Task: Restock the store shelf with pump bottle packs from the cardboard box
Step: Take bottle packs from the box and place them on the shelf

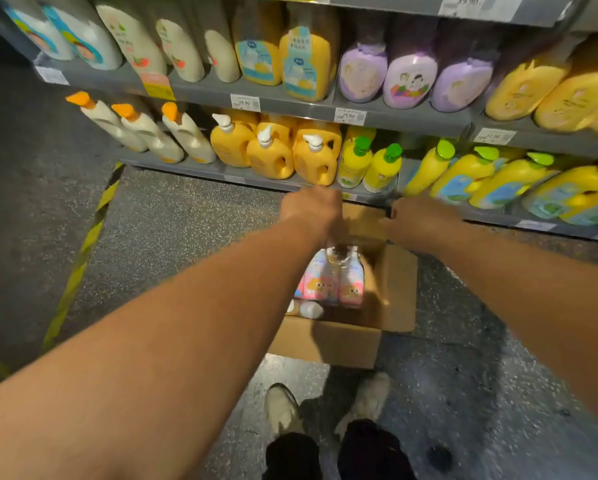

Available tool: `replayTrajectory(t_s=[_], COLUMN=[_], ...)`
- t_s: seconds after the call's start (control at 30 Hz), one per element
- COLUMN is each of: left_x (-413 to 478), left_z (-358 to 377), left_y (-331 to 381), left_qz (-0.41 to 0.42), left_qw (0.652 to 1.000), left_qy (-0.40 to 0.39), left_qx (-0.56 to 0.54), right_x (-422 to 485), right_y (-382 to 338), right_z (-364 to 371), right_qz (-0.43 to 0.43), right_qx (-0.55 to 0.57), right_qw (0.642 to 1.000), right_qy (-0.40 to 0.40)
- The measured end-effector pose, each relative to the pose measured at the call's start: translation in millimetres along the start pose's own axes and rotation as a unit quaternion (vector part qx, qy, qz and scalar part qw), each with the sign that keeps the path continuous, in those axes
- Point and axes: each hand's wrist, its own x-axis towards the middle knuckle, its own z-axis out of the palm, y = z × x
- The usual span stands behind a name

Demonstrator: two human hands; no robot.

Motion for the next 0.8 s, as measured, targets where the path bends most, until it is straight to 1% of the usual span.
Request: replayTrajectory(t_s=[0.07,0.17,0.37,0.47,0.6,0.67,0.73,0.8], left_x=[9,23,58,78,97,104,116,125], left_z=[17,42,91,135,193,218,245,274], left_y=[1,2,1,-9,-31,-42,-57,-72], left_qz=[0.011,0.013,-0.020,-0.030,-0.036,-0.040,-0.047,-0.063], left_qw=[1.000,0.999,0.998,0.995,0.990,0.988,0.988,0.988], left_qy=[-0.016,-0.029,-0.054,-0.085,-0.120,-0.131,-0.125,-0.099], left_qx=[0.012,0.019,-0.017,-0.048,-0.066,-0.069,-0.083,-0.099], right_x=[9,24,64,84,105,113,128,146], right_y=[2,5,7,2,-11,-19,-30,-41], right_z=[16,36,92,134,187,209,231,255], right_qz=[-0.001,-0.012,-0.004,-0.010,0.014,0.014,0.010,0.012], right_qx=[0.003,0.018,0.049,0.041,0.062,0.072,0.084,0.102], right_qw=[1.000,0.999,0.996,0.994,0.986,0.983,0.982,0.983], right_qy=[-0.020,-0.027,-0.072,-0.102,-0.156,-0.170,-0.170,-0.153])
